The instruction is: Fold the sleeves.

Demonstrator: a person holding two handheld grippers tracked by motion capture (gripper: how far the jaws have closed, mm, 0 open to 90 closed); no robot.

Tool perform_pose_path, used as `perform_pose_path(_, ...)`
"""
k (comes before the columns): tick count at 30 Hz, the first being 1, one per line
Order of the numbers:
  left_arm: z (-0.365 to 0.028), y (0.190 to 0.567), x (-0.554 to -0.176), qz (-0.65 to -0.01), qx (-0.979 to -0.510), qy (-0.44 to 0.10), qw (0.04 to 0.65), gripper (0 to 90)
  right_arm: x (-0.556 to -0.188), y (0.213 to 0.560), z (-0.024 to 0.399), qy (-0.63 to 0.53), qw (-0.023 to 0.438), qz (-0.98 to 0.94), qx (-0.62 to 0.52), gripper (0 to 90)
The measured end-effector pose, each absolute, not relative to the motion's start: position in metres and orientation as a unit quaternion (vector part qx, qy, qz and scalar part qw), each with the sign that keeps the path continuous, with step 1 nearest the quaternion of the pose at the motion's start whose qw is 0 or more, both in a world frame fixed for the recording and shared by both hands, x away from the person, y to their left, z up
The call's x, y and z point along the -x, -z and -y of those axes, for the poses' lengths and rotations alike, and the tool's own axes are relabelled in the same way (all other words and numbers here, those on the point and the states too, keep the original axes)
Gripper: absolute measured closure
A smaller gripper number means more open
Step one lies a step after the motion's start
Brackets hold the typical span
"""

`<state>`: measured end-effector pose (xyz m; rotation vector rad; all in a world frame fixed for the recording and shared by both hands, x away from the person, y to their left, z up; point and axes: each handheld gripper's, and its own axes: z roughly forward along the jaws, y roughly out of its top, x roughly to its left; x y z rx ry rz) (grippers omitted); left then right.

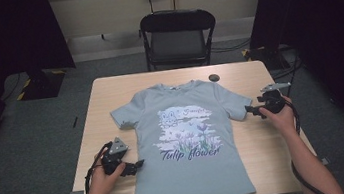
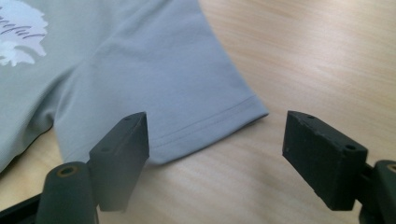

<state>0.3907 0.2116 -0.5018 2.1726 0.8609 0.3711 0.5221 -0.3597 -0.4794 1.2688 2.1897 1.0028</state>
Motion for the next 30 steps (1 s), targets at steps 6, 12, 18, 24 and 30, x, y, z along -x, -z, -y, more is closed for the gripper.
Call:
perform_pose_path(6,-0.212,0.502,-0.391,-0.337,-0.850,-0.145,0.378,14.0,-0.532,0.480,0.359,-0.355,0.210,-0.784,-0.464,29.1)
perform_pose_path(12,-0.212,0.502,-0.391,-0.336,-0.850,-0.145,0.378,14.0,-0.541,0.482,0.356,-0.338,0.215,-0.777,-0.486,35.6)
perform_pose_path(18,-0.212,0.502,-0.391,-0.336,-0.850,-0.145,0.378,14.0,-0.547,0.489,0.354,-0.325,0.218,-0.776,-0.495,42.9)
perform_pose_path(24,-0.212,0.502,-0.391,-0.335,-0.851,-0.146,0.378,14.0,-0.548,0.493,0.357,-0.342,0.204,-0.767,-0.503,54.4)
perform_pose_path(30,-0.212,0.502,-0.391,-0.335,-0.851,-0.146,0.378,14.1,-0.545,0.491,0.352,-0.353,0.183,-0.771,-0.497,81.9)
